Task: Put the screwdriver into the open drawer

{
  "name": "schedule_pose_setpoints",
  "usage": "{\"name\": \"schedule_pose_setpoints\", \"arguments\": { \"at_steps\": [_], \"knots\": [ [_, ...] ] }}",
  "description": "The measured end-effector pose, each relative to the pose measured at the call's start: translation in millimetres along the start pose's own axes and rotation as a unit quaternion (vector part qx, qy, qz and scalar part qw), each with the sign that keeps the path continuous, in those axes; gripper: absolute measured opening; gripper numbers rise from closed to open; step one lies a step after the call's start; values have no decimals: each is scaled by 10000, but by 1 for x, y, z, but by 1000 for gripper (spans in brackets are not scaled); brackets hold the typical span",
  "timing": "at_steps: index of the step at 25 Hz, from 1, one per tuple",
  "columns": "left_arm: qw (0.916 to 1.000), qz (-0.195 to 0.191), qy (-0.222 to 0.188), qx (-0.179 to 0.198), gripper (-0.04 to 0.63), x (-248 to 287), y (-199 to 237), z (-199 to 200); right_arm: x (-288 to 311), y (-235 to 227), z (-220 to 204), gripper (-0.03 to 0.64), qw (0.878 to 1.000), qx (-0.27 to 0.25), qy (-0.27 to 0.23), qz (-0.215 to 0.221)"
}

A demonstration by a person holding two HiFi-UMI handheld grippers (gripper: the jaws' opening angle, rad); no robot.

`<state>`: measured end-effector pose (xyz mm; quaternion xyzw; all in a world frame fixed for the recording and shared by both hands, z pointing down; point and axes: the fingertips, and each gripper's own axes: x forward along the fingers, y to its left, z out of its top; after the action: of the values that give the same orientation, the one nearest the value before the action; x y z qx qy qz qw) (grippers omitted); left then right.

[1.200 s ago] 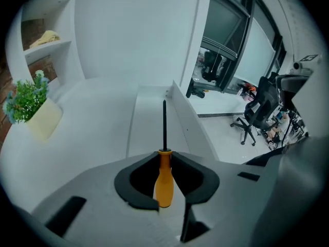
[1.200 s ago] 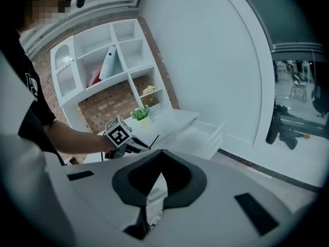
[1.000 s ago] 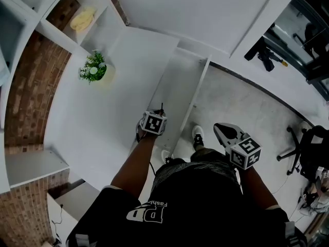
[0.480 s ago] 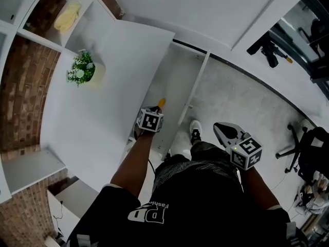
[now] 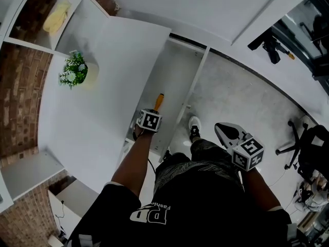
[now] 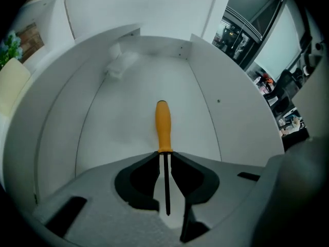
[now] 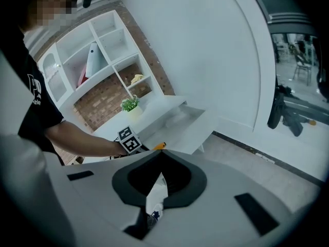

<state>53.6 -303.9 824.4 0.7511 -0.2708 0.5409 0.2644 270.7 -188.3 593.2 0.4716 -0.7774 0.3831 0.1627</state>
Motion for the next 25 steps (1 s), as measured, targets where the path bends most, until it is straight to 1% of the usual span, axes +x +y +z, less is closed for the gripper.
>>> {"name": "schedule_pose_setpoints", "arguments": {
  "at_steps": [3,10,16,19,21,22,23,25],
  "knots": [
    [9997,-107,192,-51,78,11,-3,-11,-2,-6,-4,3,10000,66,49,-52],
    [9992,-196,323,-137,78,21,-5,-20,1,-10,-3,3,9999,109,77,-68],
    [9994,-187,268,76,81,19,-3,-14,3,-11,-9,3,9998,140,137,-84],
    [9992,-306,257,69,81,22,-6,-17,3,-9,-9,3,9998,112,143,-111],
    [9991,-315,235,133,83,22,-7,-17,2,-7,-7,3,9998,79,117,-126],
    [9991,-305,253,182,89,21,-8,-18,1,-5,-5,3,9998,59,99,-135],
    [9989,-297,283,228,114,20,-9,-19,1,-4,-4,3,9999,39,80,-145],
    [9987,-268,306,313,123,19,-11,-20,0,1,-2,3,9998,0,43,-177]
  ]
}}
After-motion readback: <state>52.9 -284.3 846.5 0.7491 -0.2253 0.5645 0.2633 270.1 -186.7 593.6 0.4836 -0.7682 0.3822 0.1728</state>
